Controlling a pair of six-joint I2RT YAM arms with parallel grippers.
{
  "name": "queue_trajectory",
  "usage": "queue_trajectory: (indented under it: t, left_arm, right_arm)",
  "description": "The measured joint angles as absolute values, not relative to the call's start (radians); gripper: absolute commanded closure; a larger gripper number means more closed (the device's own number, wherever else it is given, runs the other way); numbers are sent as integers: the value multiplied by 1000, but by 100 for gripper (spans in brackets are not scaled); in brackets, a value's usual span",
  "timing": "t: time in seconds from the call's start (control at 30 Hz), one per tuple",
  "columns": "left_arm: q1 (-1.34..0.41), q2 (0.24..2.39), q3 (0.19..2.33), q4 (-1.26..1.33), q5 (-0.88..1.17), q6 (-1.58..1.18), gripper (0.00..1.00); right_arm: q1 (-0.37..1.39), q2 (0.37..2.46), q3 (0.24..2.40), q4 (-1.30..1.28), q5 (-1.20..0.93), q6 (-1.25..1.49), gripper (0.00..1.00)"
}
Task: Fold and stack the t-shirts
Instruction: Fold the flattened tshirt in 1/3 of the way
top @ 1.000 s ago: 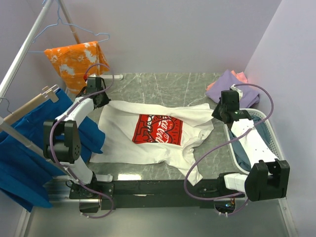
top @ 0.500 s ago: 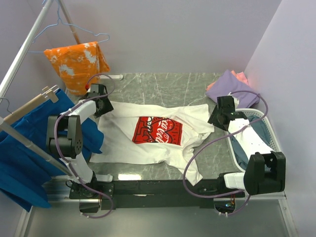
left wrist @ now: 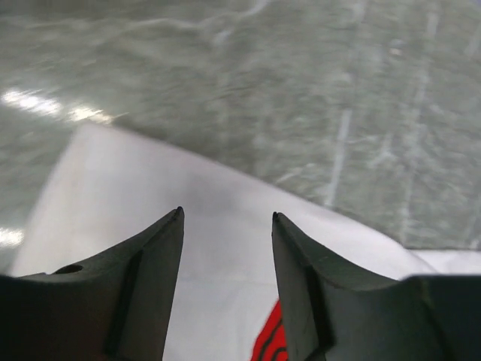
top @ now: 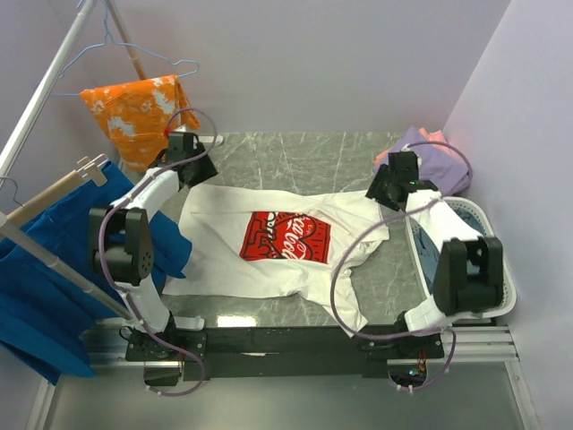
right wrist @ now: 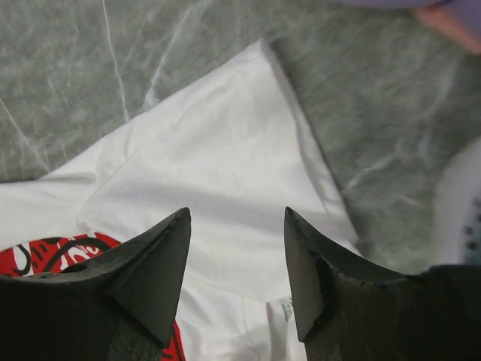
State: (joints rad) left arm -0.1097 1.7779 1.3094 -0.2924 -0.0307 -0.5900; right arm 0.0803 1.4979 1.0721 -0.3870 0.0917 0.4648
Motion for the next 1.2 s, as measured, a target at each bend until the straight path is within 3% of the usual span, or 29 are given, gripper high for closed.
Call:
queue_trajectory:
  t: [0.27,0.5,0.7,1.03,1.2]
  left_arm:
    - [-176,1937,1356,-228,86,-592,54]
    - [-171,2029,1367,-226,78,-591,56]
    - [-162,2111,1476,-234,62,-588,56]
    - [-107,2291,1746,-253,75,-588,51]
    - [-97,2301,1761,-246,99,-586,52]
  right_arm:
    - [85,1756,1103,-342,-41,491,41]
    - [88,1929,1291,-362,-46,506,40]
    - [89,2127,1578,-468,-39,508,39]
    - [89,2539,2286,-682,-66,496,36]
    - [89,2557,2325,-652,-101,464,30]
